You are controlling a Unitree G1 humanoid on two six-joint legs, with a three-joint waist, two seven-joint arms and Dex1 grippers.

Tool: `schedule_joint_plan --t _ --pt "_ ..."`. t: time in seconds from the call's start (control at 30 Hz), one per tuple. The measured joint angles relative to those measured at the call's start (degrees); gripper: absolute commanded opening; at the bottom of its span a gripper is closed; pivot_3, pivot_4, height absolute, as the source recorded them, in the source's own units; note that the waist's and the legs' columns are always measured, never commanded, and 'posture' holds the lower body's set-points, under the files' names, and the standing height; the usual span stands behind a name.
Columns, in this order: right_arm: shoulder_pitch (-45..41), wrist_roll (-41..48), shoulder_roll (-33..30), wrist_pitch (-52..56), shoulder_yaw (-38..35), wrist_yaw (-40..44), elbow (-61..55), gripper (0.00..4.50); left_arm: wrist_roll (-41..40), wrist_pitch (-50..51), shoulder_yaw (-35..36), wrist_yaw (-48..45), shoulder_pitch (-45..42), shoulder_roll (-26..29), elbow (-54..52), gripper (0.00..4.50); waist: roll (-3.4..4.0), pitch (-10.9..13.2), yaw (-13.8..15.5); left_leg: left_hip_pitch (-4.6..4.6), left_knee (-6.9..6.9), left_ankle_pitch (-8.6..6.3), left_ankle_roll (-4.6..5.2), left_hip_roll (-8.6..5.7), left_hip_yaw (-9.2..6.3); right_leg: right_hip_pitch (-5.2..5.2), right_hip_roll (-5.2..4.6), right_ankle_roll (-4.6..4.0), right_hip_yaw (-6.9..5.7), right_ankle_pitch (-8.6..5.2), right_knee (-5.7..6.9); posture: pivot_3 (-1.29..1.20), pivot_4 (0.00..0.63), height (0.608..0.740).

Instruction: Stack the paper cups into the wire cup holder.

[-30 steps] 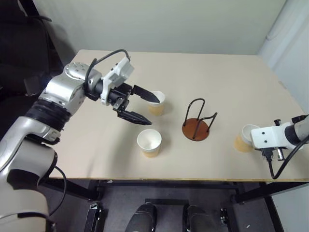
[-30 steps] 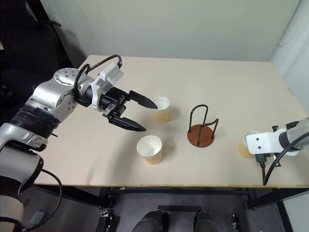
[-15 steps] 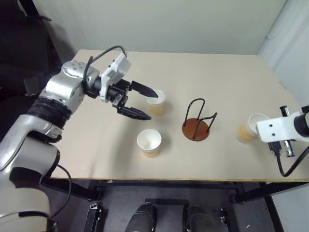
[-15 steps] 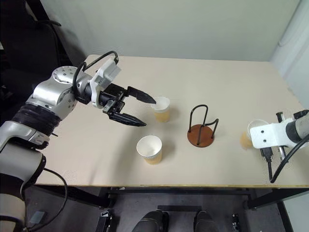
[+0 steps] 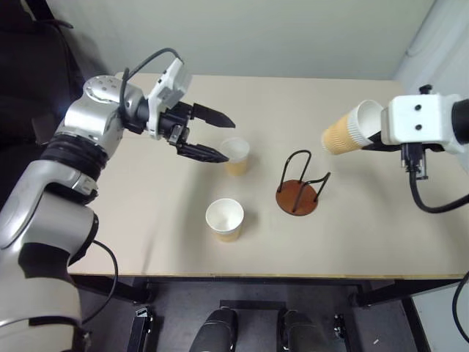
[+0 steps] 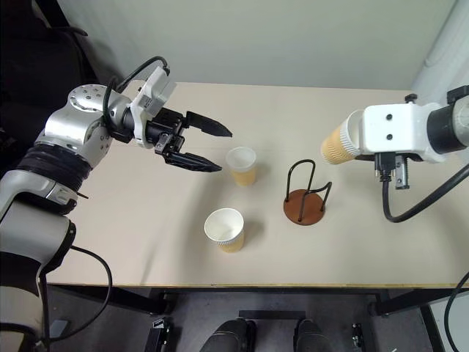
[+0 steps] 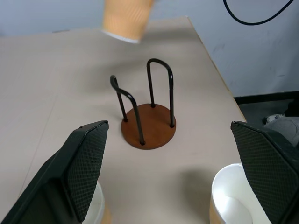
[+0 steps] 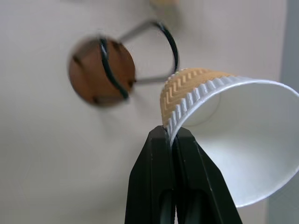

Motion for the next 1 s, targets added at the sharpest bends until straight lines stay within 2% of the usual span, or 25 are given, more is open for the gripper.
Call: schedule_joint_plan --t 0.4,1.0 --pt "0.8 1.7 2.6 2.7 2.9 0.6 -3.0 0.02 0.0 0.0 0.0 0.0 0.0 0.9 -0.2 4.5 0.01 0.0 0.2 0.02 0.01 -0.11 -0.02 -0.01 0.0 0.01 -0.04 -0.09 -0.08 -0.16 0.04 0.0 0.15 0.74" --pt "2.0 -2.4 4.8 -4.6 7.2 0.6 -0.4 0.02 -0.1 0.5 0.1 0.0 0.4 1.4 -1.9 4.5 0.0 0.0 -0.2 0.15 0.1 -0.1 0.05 0.04 -0.02 0.05 -0.06 -0.24 -0.05 -0.08 0.11 0.0 0.15 0.74"
